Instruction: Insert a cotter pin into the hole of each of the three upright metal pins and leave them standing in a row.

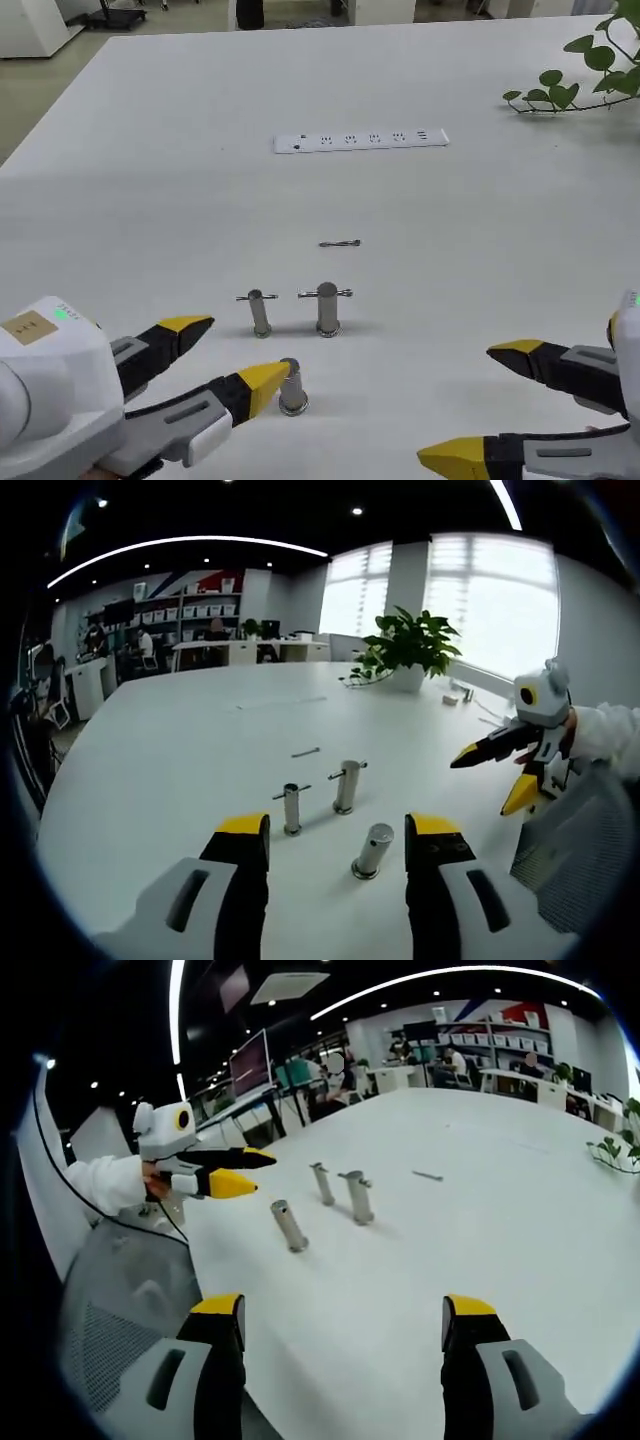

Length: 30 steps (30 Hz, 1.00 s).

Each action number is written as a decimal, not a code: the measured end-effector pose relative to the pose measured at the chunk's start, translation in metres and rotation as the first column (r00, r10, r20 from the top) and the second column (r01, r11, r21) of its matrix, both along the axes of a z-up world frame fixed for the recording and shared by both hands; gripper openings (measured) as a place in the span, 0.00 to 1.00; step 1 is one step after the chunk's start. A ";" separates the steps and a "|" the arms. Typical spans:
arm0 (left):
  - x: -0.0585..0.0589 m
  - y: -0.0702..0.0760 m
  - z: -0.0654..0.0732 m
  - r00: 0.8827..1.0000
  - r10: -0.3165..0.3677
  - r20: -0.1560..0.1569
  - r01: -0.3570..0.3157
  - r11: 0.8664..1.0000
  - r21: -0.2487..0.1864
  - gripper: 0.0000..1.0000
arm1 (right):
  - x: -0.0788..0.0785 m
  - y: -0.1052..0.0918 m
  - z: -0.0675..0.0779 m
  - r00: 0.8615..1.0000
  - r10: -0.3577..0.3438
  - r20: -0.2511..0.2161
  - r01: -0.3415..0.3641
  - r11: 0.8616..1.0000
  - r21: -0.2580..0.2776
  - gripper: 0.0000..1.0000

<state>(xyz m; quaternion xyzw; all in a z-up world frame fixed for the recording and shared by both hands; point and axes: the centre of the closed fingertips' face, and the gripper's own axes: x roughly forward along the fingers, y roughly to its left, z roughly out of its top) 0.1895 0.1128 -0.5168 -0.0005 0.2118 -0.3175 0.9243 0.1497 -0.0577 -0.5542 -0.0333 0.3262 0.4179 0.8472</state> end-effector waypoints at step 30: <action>-0.046 0.023 0.003 0.994 -0.075 -0.074 0.073 0.997 -0.035 0.99 | 0.094 0.018 0.021 0.946 0.312 0.084 -0.272 0.909 -0.315 0.63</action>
